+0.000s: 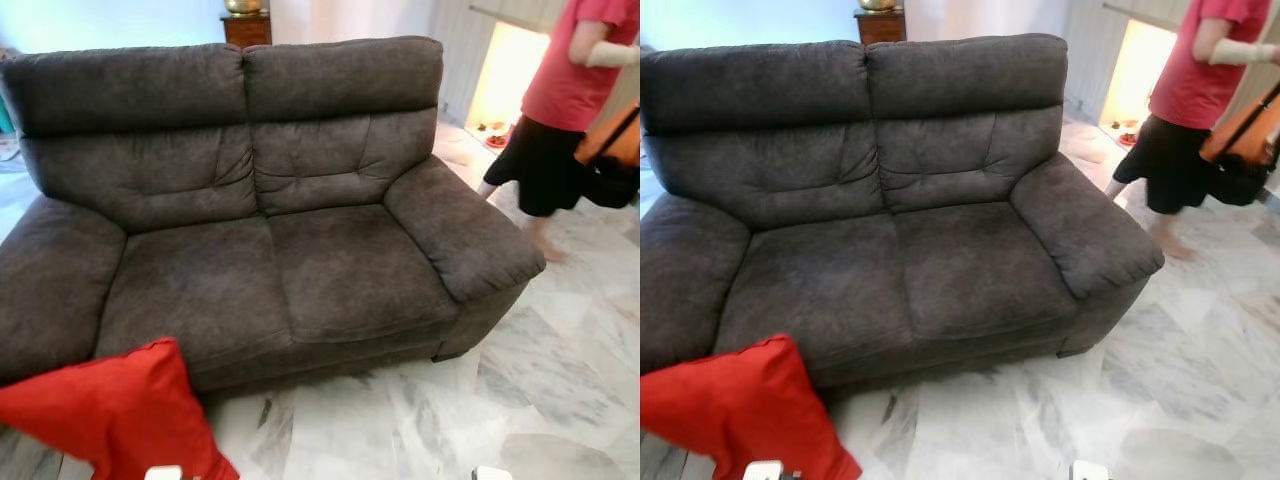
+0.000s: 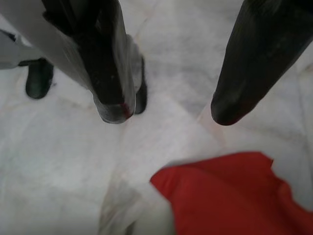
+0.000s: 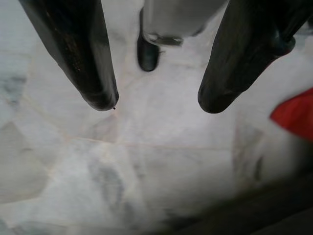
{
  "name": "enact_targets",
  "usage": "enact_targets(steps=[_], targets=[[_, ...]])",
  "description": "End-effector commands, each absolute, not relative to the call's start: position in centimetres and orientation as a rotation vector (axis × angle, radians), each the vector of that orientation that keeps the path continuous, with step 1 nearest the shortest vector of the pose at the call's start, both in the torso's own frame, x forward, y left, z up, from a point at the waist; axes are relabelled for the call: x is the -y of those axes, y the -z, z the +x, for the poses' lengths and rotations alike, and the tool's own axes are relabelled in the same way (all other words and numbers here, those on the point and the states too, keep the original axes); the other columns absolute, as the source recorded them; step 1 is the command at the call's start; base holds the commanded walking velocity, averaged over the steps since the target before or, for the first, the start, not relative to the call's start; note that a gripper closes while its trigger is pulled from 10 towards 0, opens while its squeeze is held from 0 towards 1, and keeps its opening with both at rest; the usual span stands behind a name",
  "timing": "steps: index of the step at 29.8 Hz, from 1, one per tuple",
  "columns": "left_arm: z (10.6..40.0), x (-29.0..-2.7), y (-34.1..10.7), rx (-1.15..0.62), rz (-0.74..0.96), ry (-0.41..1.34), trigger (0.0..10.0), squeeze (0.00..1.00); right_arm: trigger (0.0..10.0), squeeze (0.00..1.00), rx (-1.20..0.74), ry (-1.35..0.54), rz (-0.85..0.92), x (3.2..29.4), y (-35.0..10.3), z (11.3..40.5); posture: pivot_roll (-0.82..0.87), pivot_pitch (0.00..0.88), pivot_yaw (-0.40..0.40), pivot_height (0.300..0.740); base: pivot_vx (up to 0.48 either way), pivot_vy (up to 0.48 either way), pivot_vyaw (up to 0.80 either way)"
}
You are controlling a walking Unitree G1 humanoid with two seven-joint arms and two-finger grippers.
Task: Move the pillow to the sofa from floor
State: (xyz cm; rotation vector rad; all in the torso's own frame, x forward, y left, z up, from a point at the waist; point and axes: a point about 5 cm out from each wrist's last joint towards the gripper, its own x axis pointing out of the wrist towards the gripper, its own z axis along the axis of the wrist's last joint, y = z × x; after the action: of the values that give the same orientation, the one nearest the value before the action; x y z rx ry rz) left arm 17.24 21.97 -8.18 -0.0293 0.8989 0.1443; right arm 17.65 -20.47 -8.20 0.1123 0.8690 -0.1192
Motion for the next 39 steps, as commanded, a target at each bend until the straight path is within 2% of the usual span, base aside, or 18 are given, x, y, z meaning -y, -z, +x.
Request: enact_targets(steps=[1,10,24,39], targets=[[16.7,-22.1,8.4,-0.92,-0.03,-0.154,10.0,0.0,10.0,0.0,-0.866,0.129,0.113,20.6,8.2,17.6,-0.07,0.049,0.009,0.74,0.0,0.349,0.0],[16.4,-23.3,8.3,-0.919,-0.034,-0.173,10.0,0.0,10.0,0.0,-0.865,0.131,0.116,20.6,8.2,17.6,-0.06,0.047,0.007,0.74,0.0,0.347,0.0],[17.8,-21.9,8.0,-0.899,-0.036,-0.15,10.0,0.0,10.0,0.0,-0.864,0.127,0.116,20.4,8.2,17.7,-0.06,0.037,0.009,0.74,0.0,0.347,0.0],[17.2,-23.1,8.0,-0.904,-0.017,-0.152,10.0,0.0,10.0,0.0,-0.868,0.121,0.124,19.9,8.3,17.6,-0.06,0.024,0.019,0.74,0.0,0.347,0.0]])
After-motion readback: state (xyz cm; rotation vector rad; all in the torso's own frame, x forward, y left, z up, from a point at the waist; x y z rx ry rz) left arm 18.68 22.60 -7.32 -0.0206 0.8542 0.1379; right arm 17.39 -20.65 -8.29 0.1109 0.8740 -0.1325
